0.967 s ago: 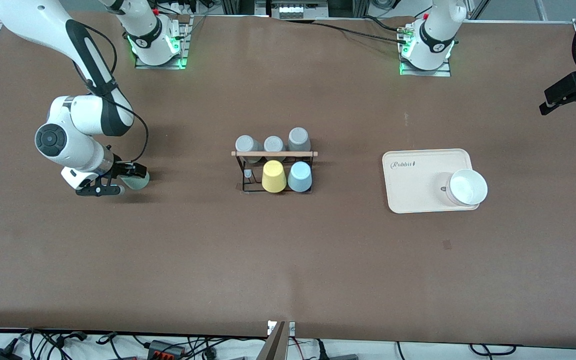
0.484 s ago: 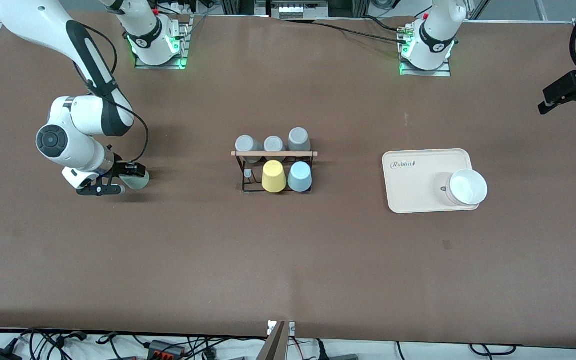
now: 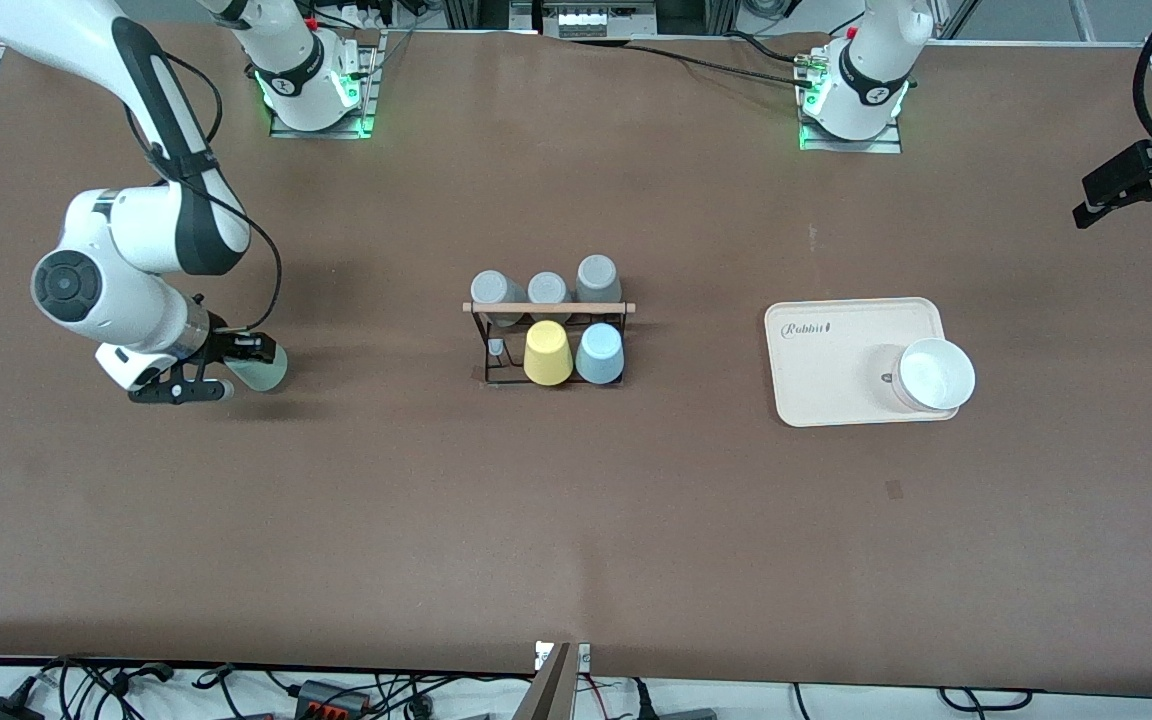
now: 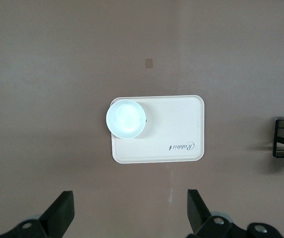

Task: Hang scattered cups on rack with three cups
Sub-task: 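Carry the pale green cup with the right gripper to the rack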

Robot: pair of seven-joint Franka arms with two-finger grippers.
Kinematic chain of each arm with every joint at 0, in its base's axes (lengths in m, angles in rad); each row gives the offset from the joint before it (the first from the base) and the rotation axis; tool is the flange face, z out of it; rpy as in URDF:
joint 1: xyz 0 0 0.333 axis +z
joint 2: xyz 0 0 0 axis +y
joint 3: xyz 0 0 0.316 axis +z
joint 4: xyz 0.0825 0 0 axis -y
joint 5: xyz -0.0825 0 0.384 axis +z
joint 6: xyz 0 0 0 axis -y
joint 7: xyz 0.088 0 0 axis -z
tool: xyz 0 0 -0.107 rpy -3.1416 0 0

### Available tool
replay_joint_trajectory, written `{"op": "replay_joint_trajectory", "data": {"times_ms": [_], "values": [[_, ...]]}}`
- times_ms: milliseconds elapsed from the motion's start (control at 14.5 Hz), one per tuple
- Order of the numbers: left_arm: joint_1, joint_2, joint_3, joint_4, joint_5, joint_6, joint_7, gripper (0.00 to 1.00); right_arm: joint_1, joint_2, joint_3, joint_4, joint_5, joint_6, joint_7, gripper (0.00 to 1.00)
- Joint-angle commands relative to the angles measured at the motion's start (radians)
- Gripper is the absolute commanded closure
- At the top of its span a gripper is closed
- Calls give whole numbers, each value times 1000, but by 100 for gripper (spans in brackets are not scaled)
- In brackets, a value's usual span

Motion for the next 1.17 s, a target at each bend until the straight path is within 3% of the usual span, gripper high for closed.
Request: {"op": "replay_joint_trajectory", "data": {"times_ms": [0,138,691,1105], "values": [[2,6,2,27,-9,-23,8,0,68,23,10,194,77,-168,22,78],[6,6,3,29,-7,-23,16,0,130,40,10,257,107,-184,75,79],[6,12,3,44,-4,-21,16,0,403,98,10,383,107,-191,598,80],[6,9,2,36,-3,-23,16,0,493,190,10,491,104,-190,804,80]]}}
